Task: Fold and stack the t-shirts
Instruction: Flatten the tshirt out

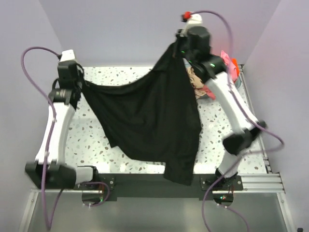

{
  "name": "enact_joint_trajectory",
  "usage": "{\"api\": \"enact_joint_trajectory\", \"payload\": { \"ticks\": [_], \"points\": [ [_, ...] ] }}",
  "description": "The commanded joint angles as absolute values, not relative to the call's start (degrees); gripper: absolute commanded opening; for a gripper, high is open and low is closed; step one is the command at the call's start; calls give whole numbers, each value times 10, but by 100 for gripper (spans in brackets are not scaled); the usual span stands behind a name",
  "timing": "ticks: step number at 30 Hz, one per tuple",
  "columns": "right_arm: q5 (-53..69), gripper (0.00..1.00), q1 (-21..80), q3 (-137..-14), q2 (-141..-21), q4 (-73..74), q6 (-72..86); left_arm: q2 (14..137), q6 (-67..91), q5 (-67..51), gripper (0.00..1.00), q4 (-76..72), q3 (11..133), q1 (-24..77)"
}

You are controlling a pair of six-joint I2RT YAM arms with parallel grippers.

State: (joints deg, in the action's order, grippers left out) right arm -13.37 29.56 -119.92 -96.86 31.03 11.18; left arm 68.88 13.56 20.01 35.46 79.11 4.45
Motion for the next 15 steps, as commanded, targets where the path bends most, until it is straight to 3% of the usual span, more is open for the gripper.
{"api": "enact_joint_trajectory", "payload": {
  "ticks": [1, 2, 3, 4, 6, 8, 9, 11, 15],
  "points": [
    [-95, 0, 294, -1342, -1160, 297, 144, 826, 155, 66, 3, 289, 806, -102],
    [-95, 20, 294, -1479, -1263, 347, 147, 894, 175, 58, 16, 294, 849, -128],
    [-97, 41, 294, -1542, -1264, 366, 149, 922, 184, 53, 32, 294, 866, -137],
    [-93, 63, 294, -1587, -1318, 380, 155, 944, 193, 51, 69, 295, 881, -141],
    [-98, 93, 294, -1574, -1309, 368, 160, 969, 197, 48, 95, 296, 902, -140],
    [-89, 98, 297, -1348, -1192, 293, 158, 954, 193, 52, 100, 261, 882, -133],
    [-89, 99, 299, -1264, -1151, 194, 155, 925, 188, 58, 100, 247, 848, -122],
    [-93, 99, 300, -1128, -1071, 161, 150, 895, 187, 55, 100, 217, 815, -113],
    [-74, 98, 302, -1033, -1020, 187, 144, 823, 185, 54, 100, 198, 732, -58]
  ]
}}
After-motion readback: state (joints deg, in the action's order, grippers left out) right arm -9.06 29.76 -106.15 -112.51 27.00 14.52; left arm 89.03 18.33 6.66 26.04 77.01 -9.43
